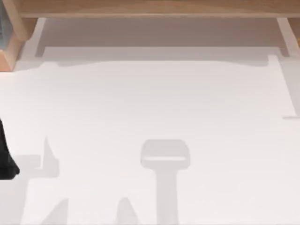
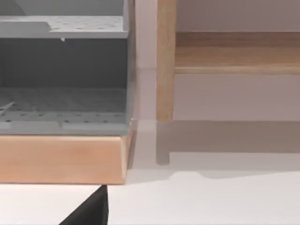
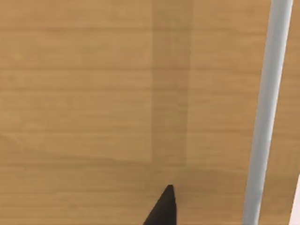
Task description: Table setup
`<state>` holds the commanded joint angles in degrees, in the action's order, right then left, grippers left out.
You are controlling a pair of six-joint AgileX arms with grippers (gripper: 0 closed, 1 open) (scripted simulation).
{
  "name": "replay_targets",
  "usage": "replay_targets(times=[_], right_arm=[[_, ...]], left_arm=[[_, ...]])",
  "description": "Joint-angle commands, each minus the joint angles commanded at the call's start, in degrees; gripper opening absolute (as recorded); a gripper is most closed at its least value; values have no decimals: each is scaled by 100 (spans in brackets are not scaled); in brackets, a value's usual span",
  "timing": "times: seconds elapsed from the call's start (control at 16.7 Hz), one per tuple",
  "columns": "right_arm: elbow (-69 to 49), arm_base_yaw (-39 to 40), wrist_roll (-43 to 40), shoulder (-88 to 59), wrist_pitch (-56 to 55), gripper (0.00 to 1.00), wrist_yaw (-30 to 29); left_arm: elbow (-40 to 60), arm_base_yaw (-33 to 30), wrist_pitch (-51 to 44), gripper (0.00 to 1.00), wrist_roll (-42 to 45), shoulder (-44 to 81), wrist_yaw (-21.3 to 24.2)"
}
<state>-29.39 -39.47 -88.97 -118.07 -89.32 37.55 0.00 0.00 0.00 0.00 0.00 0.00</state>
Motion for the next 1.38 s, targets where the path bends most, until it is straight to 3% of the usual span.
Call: replay_targets(times=[0.3, 0.36, 0.9, 1.38], right_arm=[[0, 0, 0, 0, 0, 2, 0], [0, 0, 0, 0, 0, 0, 0], [-11, 0, 7, -26, 26, 0, -11], [-974, 495, 2, -372, 611, 0, -513]], left_arm=[[0, 0, 0, 100, 0, 0, 0], [0, 0, 0, 100, 0, 0, 0], [0, 0, 0, 100, 0, 0, 0], [0, 0, 0, 100, 0, 0, 0]])
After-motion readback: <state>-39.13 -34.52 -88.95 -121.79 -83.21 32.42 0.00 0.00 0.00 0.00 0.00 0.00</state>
